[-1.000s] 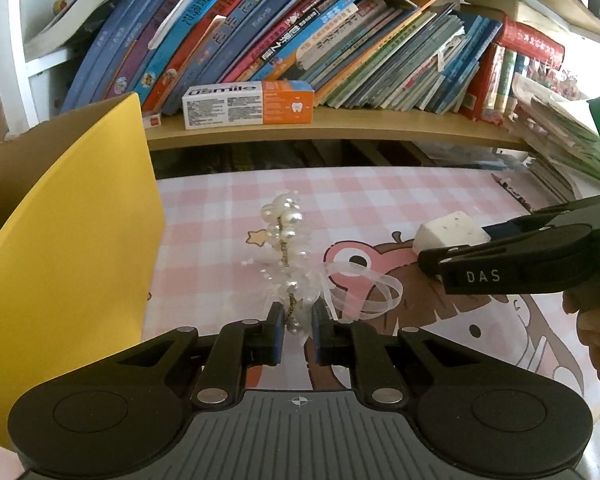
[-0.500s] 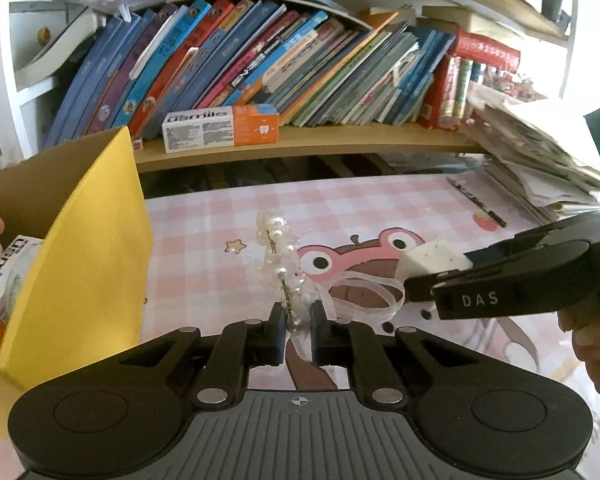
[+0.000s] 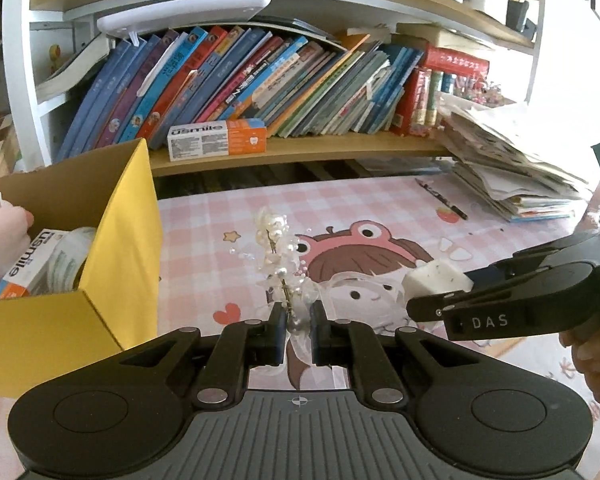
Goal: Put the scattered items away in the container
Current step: 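Carry the pearl hair clip with both tools over the yellow box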
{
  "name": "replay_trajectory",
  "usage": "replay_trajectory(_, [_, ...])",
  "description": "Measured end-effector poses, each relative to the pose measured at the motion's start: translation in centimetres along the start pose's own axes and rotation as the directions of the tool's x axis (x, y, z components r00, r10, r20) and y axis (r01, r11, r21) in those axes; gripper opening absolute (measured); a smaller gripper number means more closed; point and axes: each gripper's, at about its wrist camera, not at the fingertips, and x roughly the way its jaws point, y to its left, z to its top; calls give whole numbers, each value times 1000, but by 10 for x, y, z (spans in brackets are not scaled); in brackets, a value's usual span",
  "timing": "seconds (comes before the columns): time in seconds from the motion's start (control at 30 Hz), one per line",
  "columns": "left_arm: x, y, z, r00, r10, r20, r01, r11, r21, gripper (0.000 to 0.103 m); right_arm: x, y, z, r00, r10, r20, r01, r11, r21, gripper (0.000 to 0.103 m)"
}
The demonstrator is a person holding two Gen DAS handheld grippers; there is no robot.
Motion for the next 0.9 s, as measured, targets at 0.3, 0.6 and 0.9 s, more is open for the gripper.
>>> replay_trajectory(0.3, [-26,-4,-11,999,-38,1,38,999,3,10,-19,8,-18,1000,-7,2,7,1000,6,44])
replay_trajectory(0.6, [-43,5,-27,996,-87,-16,87,996,10,10,-33,25,-34,999,-32,-2,32,999,19,44])
replay_trajectory(0.9, [-68,29,-44,986,-162,-33,164,985,47,10,-48,53,-49,996,-87,-7,87,994,61,44])
